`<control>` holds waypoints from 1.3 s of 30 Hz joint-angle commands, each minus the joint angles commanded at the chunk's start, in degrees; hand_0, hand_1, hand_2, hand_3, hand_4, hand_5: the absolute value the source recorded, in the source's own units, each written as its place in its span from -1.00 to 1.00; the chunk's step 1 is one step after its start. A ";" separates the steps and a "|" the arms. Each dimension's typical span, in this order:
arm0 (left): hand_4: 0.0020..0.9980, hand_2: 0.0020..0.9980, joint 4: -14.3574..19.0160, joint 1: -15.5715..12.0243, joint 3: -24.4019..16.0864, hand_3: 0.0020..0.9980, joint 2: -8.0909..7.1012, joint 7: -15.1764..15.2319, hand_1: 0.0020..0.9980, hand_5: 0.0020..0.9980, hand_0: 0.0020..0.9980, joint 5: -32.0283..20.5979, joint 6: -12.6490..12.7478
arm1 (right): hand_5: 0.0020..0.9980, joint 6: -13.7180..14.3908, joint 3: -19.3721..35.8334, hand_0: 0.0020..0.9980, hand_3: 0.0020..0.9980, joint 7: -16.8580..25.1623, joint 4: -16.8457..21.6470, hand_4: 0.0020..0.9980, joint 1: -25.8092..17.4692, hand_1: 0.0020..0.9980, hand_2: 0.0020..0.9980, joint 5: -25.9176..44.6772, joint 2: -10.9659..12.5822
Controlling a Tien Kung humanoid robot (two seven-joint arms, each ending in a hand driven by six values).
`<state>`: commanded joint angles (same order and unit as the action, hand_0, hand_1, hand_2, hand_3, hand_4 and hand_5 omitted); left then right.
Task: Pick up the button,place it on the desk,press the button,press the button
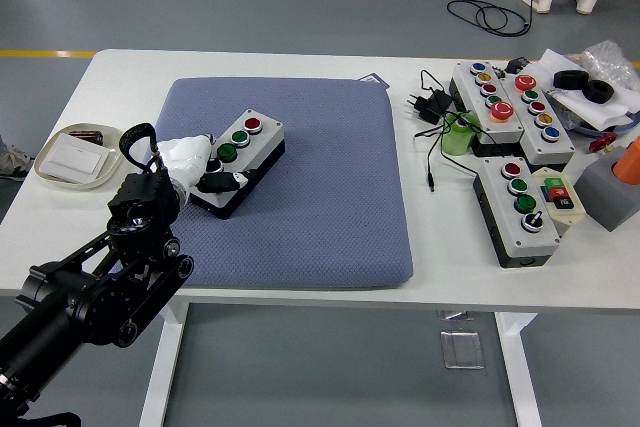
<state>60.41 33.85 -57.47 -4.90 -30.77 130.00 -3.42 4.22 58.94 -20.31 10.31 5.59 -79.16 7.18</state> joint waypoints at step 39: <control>-0.48 -0.92 -6.07 6.83 10.54 -0.58 -10.83 32.11 -0.97 -1.00 -0.86 0.00 11.77 | -0.51 -0.06 -0.01 0.27 0.13 -0.11 0.00 -0.40 -0.16 -0.05 0.22 -0.10 0.00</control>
<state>54.34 40.68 -46.93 -15.73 1.34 130.00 8.36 4.16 58.92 -20.42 10.31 5.42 -79.26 7.18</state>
